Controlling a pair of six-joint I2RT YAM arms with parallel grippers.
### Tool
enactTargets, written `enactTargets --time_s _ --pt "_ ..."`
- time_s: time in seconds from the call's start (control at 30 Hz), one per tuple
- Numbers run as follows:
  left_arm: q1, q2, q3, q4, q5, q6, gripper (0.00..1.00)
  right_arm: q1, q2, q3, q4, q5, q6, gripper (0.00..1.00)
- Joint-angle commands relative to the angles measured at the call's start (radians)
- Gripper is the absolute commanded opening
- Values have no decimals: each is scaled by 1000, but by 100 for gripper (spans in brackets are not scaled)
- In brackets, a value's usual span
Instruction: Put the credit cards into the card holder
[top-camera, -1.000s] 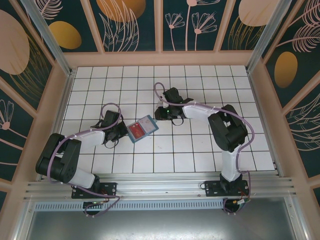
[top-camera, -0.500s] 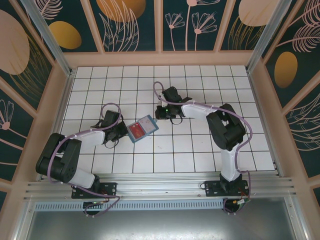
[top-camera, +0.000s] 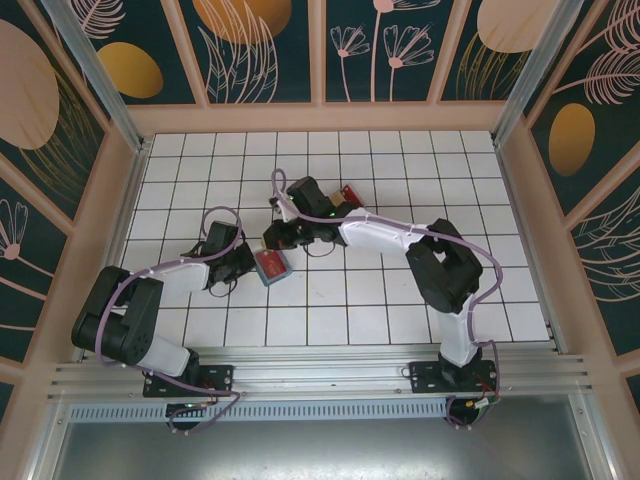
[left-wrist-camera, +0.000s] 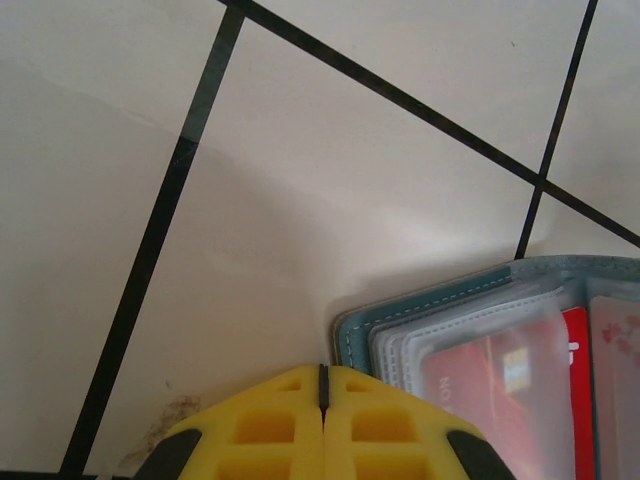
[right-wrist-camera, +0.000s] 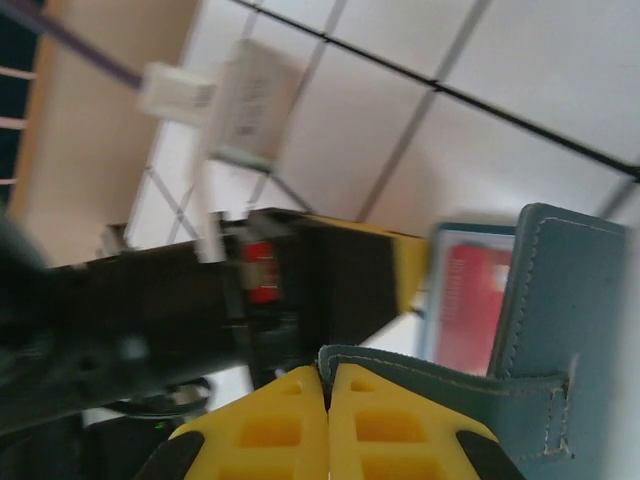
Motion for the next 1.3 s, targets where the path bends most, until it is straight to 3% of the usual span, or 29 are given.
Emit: enactTargets --time_s 0.0,0.47,0.87,1.1,1.27 --pt "-5 32 -37 24 46 -6 0 15 26 43 51 -75 50 6" --pt "-5 -73 -36 -45 1 -10 0 21 75 8 48 -58 50 6" --pt "16 -287 36 -351 -181 27 0 64 136 44 7 -36 27 7" --pt "84 -432 19 -382 -162 -3 0 118 249 108 -12 2 -3 8" --pt "85 -468 21 -384 -151 -1 0 120 249 111 0 1 -2 16"
